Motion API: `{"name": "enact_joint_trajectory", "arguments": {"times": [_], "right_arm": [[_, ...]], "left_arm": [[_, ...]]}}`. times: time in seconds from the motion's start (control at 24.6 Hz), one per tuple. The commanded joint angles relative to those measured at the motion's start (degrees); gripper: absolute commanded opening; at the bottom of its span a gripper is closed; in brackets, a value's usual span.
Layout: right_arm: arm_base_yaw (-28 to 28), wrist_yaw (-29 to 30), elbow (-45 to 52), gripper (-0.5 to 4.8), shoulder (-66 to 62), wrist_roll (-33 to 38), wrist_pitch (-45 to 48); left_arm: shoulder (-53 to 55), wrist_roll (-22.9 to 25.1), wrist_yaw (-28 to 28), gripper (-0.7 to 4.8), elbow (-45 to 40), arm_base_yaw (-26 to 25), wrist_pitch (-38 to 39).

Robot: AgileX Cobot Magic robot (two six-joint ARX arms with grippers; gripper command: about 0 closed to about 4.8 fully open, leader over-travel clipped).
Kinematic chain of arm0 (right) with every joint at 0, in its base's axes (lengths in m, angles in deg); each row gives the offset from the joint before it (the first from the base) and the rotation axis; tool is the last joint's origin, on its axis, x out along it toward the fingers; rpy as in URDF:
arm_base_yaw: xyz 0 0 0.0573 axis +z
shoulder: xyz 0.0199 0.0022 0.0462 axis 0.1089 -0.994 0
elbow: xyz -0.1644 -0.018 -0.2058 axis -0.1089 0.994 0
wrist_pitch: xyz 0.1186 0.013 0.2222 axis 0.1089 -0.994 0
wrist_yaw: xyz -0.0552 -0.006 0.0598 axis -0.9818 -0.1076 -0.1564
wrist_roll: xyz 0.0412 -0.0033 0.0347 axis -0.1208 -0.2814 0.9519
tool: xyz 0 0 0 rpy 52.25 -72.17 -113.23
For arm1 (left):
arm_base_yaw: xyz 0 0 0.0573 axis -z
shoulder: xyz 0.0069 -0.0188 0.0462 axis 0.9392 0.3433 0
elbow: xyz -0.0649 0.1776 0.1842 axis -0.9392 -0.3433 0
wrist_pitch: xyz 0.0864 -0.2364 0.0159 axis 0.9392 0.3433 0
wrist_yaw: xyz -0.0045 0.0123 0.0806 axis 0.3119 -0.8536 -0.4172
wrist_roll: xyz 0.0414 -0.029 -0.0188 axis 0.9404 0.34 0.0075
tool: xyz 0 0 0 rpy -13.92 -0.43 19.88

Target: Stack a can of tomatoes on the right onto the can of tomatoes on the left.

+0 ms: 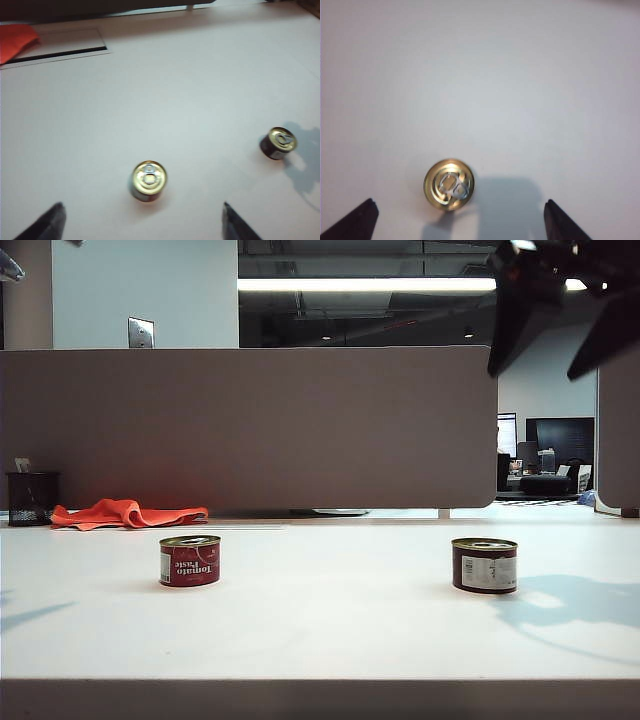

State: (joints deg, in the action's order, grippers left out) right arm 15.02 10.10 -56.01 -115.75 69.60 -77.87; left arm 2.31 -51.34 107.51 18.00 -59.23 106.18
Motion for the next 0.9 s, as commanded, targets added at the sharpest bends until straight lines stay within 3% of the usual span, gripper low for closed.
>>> {"name": "enact_joint_trajectory", "arguments": {"times": [0.04, 0.16, 0.57, 0.9], "right_arm": [[0.07, 0.33, -1.64, 4.79, -3.63, 5.09, -4.31], [0.07, 0.59, -5.42, 4.79, -10.73, 8.44, -8.94], [0.07, 1.36, -15.98, 4.79, -28.26, 9.60, -10.19], [0.07, 3.21, -16.65, 4.79, -34.14, 9.64, -10.60]], "left_arm": [[-0.15, -2.14, 2.89, 3.78, 0.20, 0.09, -0.50], [-0.15, -2.49, 3.10, 3.78, 0.20, 0.13, -0.24], [-0.15, -2.47, 3.32, 3.77, 0.20, 0.15, 2.01], [-0.13, -2.23, 3.30, 3.77, 0.20, 0.15, 3.52]]}}
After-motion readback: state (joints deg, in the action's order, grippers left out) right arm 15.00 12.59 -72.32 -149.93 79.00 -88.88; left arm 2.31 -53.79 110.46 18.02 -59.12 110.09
